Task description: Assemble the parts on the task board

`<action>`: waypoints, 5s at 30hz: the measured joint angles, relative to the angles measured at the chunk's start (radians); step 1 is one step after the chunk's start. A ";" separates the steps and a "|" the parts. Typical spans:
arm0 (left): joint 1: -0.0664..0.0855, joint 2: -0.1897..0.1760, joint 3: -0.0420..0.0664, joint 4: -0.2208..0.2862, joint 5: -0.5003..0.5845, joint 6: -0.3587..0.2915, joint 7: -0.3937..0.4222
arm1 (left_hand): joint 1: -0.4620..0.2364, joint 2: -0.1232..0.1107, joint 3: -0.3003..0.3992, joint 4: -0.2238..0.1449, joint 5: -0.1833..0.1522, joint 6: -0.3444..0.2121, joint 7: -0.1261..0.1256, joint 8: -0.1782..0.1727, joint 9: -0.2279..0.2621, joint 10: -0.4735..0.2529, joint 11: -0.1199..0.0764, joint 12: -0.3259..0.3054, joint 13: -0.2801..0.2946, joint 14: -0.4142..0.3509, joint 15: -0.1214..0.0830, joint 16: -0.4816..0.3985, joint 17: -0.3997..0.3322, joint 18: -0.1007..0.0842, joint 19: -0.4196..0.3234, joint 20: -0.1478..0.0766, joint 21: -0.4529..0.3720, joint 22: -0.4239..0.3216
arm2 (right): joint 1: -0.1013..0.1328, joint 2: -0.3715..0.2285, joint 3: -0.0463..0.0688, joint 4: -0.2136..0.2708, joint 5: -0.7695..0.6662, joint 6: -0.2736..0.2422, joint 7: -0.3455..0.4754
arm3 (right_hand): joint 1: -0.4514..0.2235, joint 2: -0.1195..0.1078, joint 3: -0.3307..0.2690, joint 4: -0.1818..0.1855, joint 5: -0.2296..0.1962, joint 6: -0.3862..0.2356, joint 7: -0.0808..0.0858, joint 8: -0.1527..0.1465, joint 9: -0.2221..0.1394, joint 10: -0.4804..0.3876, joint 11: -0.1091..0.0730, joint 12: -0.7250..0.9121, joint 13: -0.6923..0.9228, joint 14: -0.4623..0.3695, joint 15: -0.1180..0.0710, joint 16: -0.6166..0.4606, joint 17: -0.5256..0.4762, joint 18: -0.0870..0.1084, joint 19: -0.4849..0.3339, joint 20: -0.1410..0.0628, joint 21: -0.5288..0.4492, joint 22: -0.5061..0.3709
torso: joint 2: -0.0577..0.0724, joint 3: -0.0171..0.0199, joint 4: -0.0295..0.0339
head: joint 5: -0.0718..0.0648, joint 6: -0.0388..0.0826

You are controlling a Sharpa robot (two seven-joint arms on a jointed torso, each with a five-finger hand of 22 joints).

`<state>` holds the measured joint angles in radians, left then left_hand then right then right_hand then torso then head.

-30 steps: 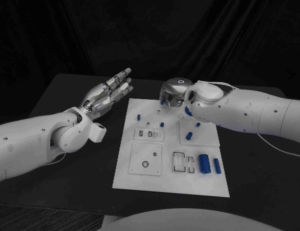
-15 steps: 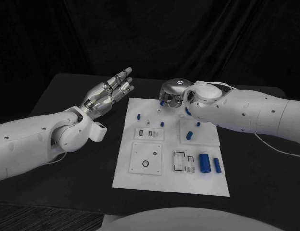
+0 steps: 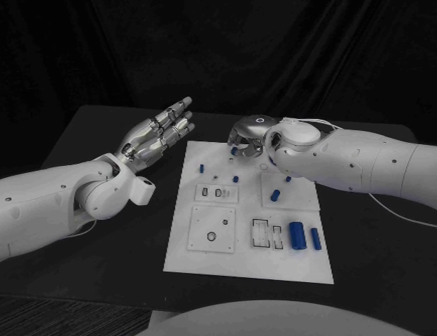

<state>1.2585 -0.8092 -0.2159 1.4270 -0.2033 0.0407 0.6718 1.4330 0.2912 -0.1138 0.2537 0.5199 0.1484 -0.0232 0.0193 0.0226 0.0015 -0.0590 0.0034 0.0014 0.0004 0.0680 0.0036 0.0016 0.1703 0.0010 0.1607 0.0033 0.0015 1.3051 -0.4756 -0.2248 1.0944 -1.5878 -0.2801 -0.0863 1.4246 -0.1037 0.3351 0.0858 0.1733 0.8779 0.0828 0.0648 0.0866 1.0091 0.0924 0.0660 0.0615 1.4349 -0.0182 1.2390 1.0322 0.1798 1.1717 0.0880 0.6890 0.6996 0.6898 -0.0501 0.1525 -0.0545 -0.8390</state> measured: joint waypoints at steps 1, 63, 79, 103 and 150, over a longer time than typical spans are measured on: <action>0.000 0.000 0.000 0.000 0.000 0.000 0.000 | 0.000 0.000 0.000 0.000 0.000 0.000 0.000 0.000 0.000 0.000 0.000 0.000 0.000 0.000 0.000 0.000 0.000 0.000 0.000 0.000 0.000 0.000 | 0.000 0.000 0.000 0.000 0.000 0.000 0.000 | -0.005 0.001 -0.015 0.000 -0.011 -0.089 -0.008 -0.002 -0.015 -0.051 0.001 0.000 0.000 -0.009 0.001 -0.006 -0.008 0.000 -0.004 0.004 -0.008 0.000 | 0.000 0.0000 0.0001 | 0.001 0.000; 0.000 -0.028 0.000 0.013 0.000 0.000 0.001 | 0.005 -0.005 0.011 -0.003 0.004 0.005 0.013 0.004 0.002 -0.001 0.007 0.000 0.000 0.000 0.000 0.000 0.000 0.000 0.000 0.000 0.000 0.000 | 0.051 -0.400 -0.001 0.269 0.089 -0.013 -0.024 | -0.145 0.074 -0.280 0.104 -0.039 -0.021 0.017 0.006 0.056 0.453 -0.071 1.484 1.248 0.027 -0.011 0.319 0.276 -0.048 0.130 -0.008 0.266 0.476 | 0.014 -0.0020 -0.0102 | -0.018 -0.033; 0.000 -0.027 0.000 0.012 0.000 0.002 0.001 | 0.005 -0.005 0.015 -0.007 0.004 0.005 0.013 0.004 0.002 -0.001 0.006 0.000 0.000 0.000 0.000 0.000 -0.001 0.000 0.000 0.000 0.000 -0.001 | 0.030 -0.370 -0.001 0.241 0.090 0.011 -0.033 | -0.127 0.064 -0.279 0.080 -0.030 -0.021 0.017 0.006 0.066 0.453 -0.071 1.502 1.248 0.027 -0.011 0.326 0.276 -0.063 0.177 -0.016 0.394 0.588 | 0.014 -0.0021 -0.0095 | -0.017 -0.033; 0.000 -0.024 0.000 0.011 0.000 0.016 0.000 | 0.005 -0.005 0.021 -0.007 0.004 0.005 0.013 0.004 0.001 -0.002 0.013 0.000 0.000 0.000 0.000 0.000 0.000 0.000 -0.004 0.004 0.000 0.000 | 0.011 -0.335 -0.001 0.201 0.091 0.036 -0.052 | -0.085 0.064 -0.264 0.043 0.016 -0.005 0.023 0.010 0.089 0.452 -0.071 1.502 1.248 0.027 -0.011 0.326 0.276 -0.063 0.177 -0.016 0.398 0.605 | 0.015 -0.0013 -0.0107 | -0.026 -0.033; -0.002 -0.019 0.000 0.005 0.000 0.031 -0.011 | 0.005 -0.005 0.033 -0.008 0.004 0.005 0.013 0.004 0.001 -0.002 0.013 0.000 0.000 0.000 0.015 0.000 0.000 0.000 0.000 0.014 0.000 0.000 | 0.038 -0.316 -0.001 0.311 0.093 -0.044 0.009 | -0.070 0.043 -0.160 -0.007 0.282 0.101 0.064 0.041 0.130 0.459 -0.071 1.502 1.247 0.031 -0.015 0.326 0.275 -0.079 0.195 -0.013 0.423 0.608 | 0.014 -0.0023 -0.0081 | -0.012 -0.033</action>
<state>1.2569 -0.8281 -0.2160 1.4316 -0.2037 0.0716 0.6611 1.4383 0.2859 -0.0806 0.2454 0.5238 0.1538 -0.0106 0.0231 0.0239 -0.0001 -0.0460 0.0034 0.0013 0.0003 0.0825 0.0036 0.0013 0.1704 0.0011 0.1751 0.0033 0.0015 1.3431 -0.7913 -0.2256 1.4056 -1.4949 -0.3245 -0.0774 1.3549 -0.0606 0.1753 0.0790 0.4550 0.9793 0.1468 0.1058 0.2164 1.4686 0.0214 1.5683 1.3089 1.4661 -0.0332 1.5651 1.3075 0.1010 1.3670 0.0751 1.1120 1.3076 0.7042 -0.0524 0.1444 -0.0668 -0.8725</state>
